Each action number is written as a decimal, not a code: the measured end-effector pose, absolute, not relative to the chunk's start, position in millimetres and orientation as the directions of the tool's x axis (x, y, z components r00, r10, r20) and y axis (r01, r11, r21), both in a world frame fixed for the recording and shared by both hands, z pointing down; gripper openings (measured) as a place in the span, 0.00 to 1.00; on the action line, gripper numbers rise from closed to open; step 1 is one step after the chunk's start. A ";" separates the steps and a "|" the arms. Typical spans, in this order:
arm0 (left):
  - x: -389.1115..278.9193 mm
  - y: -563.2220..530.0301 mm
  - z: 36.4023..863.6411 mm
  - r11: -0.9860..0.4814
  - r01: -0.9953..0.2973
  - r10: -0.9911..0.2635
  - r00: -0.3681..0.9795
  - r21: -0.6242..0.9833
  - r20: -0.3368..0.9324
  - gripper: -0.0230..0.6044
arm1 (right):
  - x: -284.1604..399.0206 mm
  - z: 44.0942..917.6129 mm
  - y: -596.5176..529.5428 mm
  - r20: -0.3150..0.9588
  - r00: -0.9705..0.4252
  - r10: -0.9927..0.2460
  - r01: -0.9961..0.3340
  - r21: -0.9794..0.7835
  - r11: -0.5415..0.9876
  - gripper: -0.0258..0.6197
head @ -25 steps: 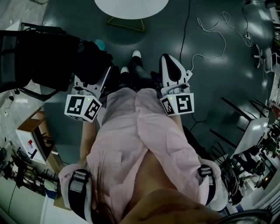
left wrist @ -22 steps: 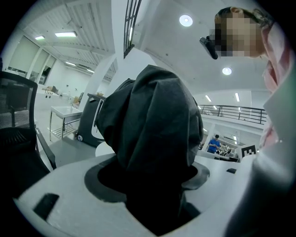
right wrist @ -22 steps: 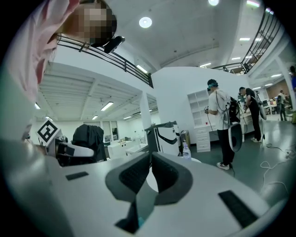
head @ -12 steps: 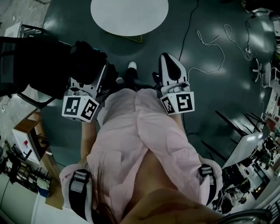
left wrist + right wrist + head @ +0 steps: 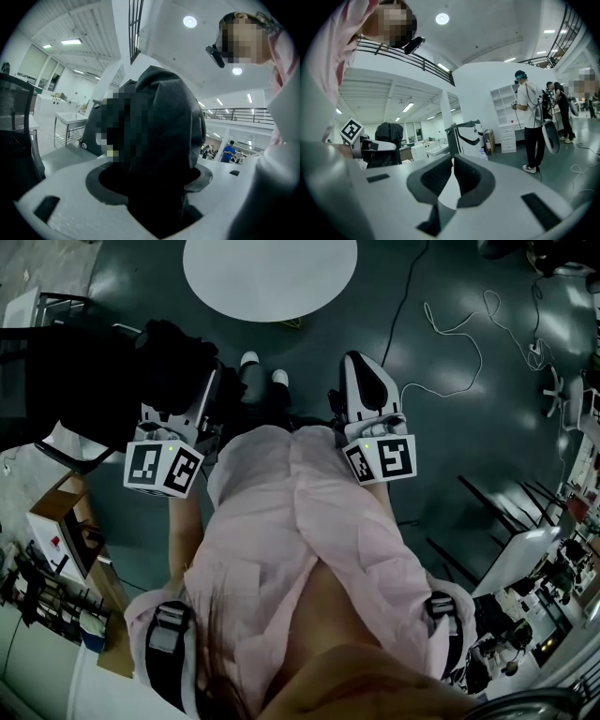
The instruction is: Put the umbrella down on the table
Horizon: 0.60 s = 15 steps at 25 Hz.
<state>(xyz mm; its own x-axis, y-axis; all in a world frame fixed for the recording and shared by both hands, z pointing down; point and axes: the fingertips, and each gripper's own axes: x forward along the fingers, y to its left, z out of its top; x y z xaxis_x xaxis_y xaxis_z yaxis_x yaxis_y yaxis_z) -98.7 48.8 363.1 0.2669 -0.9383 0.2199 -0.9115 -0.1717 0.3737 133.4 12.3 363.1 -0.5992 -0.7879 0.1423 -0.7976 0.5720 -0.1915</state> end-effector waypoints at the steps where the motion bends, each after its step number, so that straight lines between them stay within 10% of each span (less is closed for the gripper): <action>1: -98.5 44.2 363.3 -0.172 -0.911 -0.938 0.268 0.374 0.222 0.55 | 133.8 363.4 8.2 0.143 -0.598 -0.789 -0.798 -0.194 0.570 0.09; 15: -136.7 -47.0 365.4 -0.249 -0.901 -0.906 0.347 0.356 0.242 0.55 | 91.5 360.6 -70.8 0.157 -0.546 -0.823 -0.833 -0.211 0.512 0.09</action>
<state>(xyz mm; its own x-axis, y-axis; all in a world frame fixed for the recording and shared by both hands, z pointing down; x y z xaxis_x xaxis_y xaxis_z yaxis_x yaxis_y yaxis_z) -136.7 -47.0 365.4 0.3466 -0.9062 0.2424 -0.9007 -0.2493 0.3559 91.5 -70.8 360.6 -0.5458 -0.8232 0.1565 -0.8326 0.5119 -0.2114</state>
